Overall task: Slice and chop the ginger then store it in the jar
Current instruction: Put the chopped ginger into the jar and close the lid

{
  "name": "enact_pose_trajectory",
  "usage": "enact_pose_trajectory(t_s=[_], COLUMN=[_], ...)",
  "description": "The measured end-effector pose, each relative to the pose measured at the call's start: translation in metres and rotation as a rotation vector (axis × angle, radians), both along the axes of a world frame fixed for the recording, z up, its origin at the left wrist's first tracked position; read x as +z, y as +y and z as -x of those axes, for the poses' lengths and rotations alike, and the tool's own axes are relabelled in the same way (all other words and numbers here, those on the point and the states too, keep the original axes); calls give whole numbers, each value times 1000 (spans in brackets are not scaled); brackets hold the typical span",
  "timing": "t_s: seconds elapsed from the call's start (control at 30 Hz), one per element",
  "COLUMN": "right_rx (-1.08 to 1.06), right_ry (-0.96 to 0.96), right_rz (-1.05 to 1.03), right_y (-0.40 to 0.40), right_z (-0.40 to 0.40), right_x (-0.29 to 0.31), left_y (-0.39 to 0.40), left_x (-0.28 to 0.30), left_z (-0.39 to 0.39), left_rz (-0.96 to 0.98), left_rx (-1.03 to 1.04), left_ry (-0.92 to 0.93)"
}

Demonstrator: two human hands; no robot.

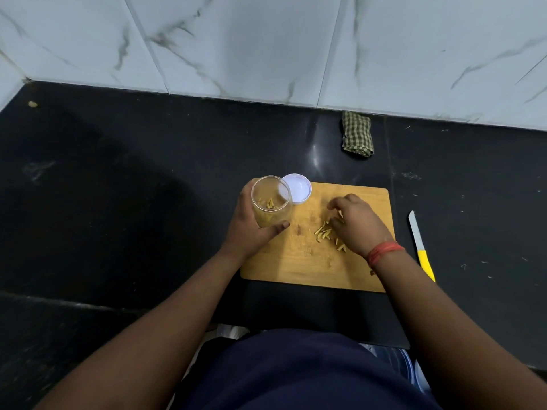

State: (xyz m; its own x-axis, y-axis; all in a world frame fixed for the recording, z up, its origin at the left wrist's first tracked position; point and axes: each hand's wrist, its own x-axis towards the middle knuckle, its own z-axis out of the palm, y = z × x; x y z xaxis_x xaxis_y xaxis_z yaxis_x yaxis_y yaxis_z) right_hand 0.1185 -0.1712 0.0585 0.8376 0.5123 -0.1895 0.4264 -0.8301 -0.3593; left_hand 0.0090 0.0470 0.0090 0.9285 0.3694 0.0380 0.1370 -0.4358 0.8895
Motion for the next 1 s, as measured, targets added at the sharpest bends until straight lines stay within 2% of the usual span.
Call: enact_pose_trajectory(t_s=[0.17,0.37,0.8,0.9,1.0], right_rx=[37,91,179,156,49], right_ry=[6,-32,-121,-78,29], right_rz=[185,210,115,87,-33], right_y=[-14,-8,-8,-7,-8], right_z=[16,23,12,8,4], right_x=[-16,-25,-29,-30,-28], left_y=[-4,-3,-3,-3,-3], left_x=[-1,-1,-1,-2,-2], left_z=[0,1,1,1,1], left_rz=[-67,-119,-136,-132,-129], left_rx=[47,46,66,66,61], left_ry=[-23,-28,-46,-46,-49])
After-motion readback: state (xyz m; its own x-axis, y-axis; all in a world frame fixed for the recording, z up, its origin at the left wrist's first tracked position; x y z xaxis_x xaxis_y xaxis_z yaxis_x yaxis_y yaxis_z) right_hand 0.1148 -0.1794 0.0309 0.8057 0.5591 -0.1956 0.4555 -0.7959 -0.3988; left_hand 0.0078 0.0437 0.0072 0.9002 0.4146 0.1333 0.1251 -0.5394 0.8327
